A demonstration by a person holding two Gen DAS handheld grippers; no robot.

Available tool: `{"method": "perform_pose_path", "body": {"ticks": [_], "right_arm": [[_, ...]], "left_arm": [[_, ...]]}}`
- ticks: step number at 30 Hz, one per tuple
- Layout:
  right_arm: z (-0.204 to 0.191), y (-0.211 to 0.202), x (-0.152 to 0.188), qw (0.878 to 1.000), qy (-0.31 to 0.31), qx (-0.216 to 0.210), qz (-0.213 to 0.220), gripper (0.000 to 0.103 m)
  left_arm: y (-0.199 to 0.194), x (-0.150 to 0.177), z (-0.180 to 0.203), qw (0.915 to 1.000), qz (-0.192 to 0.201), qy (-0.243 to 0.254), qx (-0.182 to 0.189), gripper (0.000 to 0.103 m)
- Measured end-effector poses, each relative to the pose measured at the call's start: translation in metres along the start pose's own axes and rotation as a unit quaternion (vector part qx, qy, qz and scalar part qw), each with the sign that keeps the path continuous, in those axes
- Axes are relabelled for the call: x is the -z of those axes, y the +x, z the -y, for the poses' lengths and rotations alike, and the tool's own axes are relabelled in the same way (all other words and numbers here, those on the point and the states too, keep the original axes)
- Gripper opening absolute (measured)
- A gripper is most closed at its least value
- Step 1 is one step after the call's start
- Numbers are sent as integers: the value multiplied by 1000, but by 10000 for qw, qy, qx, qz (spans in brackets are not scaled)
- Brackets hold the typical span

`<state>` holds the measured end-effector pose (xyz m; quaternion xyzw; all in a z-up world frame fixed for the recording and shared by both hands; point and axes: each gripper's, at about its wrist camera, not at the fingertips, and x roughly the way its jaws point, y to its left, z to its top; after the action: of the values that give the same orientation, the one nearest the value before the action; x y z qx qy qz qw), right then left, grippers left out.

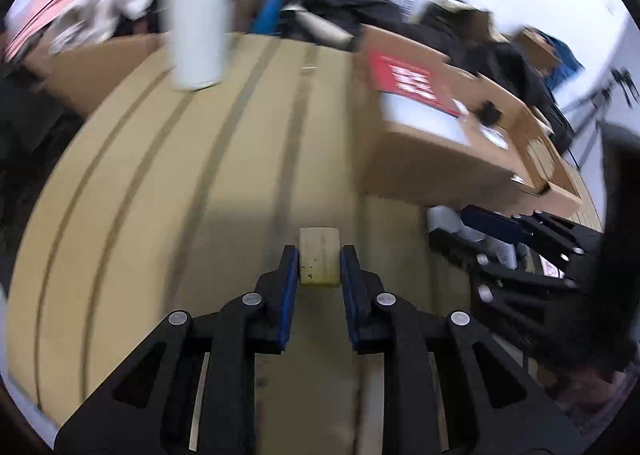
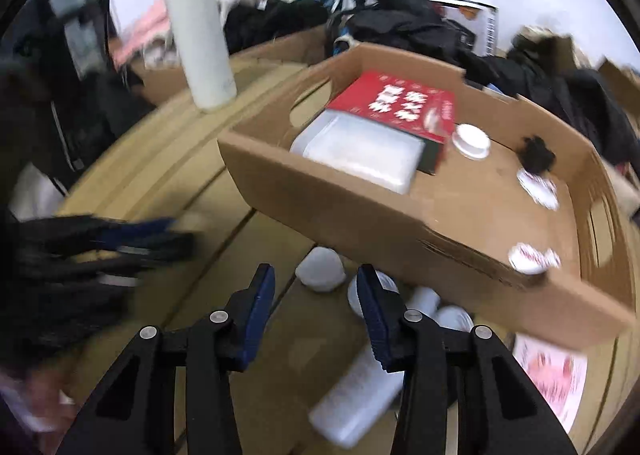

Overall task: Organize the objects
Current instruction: 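Grasp the small wooden block with the left gripper while the right grasps the white bottle, then carry the wooden block and white bottle over the cardboard tray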

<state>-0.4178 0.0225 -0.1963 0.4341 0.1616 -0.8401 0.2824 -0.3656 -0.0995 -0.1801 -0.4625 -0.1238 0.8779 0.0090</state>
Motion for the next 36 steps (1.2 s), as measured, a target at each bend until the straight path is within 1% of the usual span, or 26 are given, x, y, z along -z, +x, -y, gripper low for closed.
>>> {"method": "perform_pose_path", "body": {"ticks": [1, 2, 3, 4, 5, 7, 8, 10, 12, 14, 16, 17, 19, 21, 23, 25, 29, 30, 32, 35, 36], "right_arm": [[-6, 8, 0, 9998, -128, 139, -91, 39], [-9, 14, 2, 9995, -195, 200, -160, 33], [-10, 13, 2, 9997, -172, 153, -63, 22], [-11, 14, 3, 9997, -154, 134, -115, 18], [-12, 13, 3, 9997, -134, 153, -122, 11], [-12, 12, 4, 9998, -72, 122, -172, 11], [-10, 7, 7, 9998, 48, -6, -181, 11], [-8, -8, 11, 9997, 183, -105, -98, 11], [-5, -40, 19, 9995, 296, -81, 98, 11], [1, -78, 33, 9981, 513, -189, 292, 11], [9, -115, 51, 9965, 683, -214, 438, 11], [13, -141, 65, 9957, 745, -117, 533, 11], [18, -171, 84, 9943, 857, -20, 627, 11], [23, -200, 105, 9921, 1038, 148, 688, 11], [29, -221, 118, 9897, 1169, 282, 775, 11], [33, -237, 128, 9874, 1267, 369, 876, 11], [43, -242, 127, 9852, 1346, 414, 978, 11], [46, -242, 127, 9847, 1365, 394, 1013, 11], [56, -240, 121, 9847, 1364, 300, 1047, 11], [75, -232, 99, 9863, 1223, 183, 1090, 11], [89, -226, 83, 9868, 1186, 159, 1091, 11]], "left_arm": [[-8, 5, -8, 9999, -30, -84, -83, 18], [-12, 8, -12, 9998, -37, -117, -125, 18], [-16, 11, -15, 9998, -38, -134, -159, 18], [-21, 15, -16, 9998, -52, -142, -152, 18], [-24, 16, -15, 9998, -73, -118, -114, 18], [-31, 19, -9, 9999, -35, -67, -122, 18], [-38, 21, -5, 9999, 14, -8, -113, 18], [-52, 24, 1, 9999, 98, 46, -82, 18], [-71, 30, 11, 9998, 172, 134, -24, 18], [-86, 38, 25, 9993, 237, 280, 80, 18], [-104, 53, 50, 9971, 257, 623, 346, 18], [-111, 60, 61, 9955, 266, 768, 487, 18], [-123, 73, 82, 9917, 284, 968, 799, 18], [-132, 77, 101, 9870, 285, 1151, 1082, 18], [-137, 74, 116, 9841, 367, 1299, 1152, 18], [-144, 67, 126, 9809, 481, 1364, 1304, 18], [-145, 55, 131, 9809, 506, 1269, 1382, 18], [-143, 47, 132, 9809, 518, 1262, 1389, 18], [-141, 28, 137, 9785, 553, 1315, 1492, 18], [-127, -23, 151, 9744, 429, 1398, 1705, 17], [-117, -42, 157, 9733, 326, 1408, 1781, 18]]}}
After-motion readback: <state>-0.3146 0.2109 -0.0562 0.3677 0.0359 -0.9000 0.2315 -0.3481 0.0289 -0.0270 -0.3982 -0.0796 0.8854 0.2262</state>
